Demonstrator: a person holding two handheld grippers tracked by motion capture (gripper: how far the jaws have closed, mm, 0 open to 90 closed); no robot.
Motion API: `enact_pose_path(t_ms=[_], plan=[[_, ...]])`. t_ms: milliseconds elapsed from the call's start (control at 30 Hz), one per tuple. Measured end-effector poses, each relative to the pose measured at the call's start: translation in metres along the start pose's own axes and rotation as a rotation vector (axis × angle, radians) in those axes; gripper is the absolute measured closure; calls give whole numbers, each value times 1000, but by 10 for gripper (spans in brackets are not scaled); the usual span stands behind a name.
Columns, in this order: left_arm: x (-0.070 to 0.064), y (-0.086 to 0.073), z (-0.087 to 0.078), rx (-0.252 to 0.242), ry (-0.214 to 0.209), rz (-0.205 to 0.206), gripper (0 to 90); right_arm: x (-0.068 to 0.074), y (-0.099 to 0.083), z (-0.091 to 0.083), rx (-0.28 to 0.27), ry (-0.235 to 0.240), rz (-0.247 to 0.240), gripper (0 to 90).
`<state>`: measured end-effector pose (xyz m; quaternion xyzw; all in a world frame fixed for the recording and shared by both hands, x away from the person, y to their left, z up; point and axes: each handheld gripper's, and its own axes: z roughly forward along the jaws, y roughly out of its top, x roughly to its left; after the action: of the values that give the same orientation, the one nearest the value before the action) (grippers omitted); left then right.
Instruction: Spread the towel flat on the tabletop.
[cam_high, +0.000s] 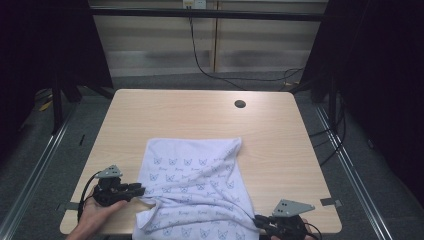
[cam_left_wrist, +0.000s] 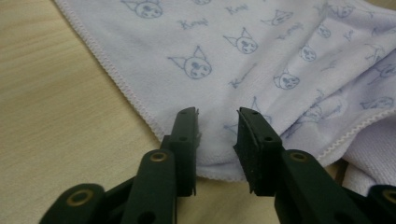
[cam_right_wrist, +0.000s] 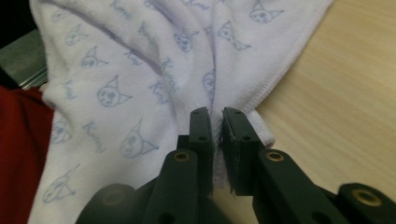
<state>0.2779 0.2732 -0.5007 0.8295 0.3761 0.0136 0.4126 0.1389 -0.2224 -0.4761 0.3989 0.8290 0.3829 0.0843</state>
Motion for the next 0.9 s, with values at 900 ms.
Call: enact_pose_path(t_ms=[900], plan=[[39,52,47,-62,91,-5,690,-113,89,105,-40,-172,20,734]])
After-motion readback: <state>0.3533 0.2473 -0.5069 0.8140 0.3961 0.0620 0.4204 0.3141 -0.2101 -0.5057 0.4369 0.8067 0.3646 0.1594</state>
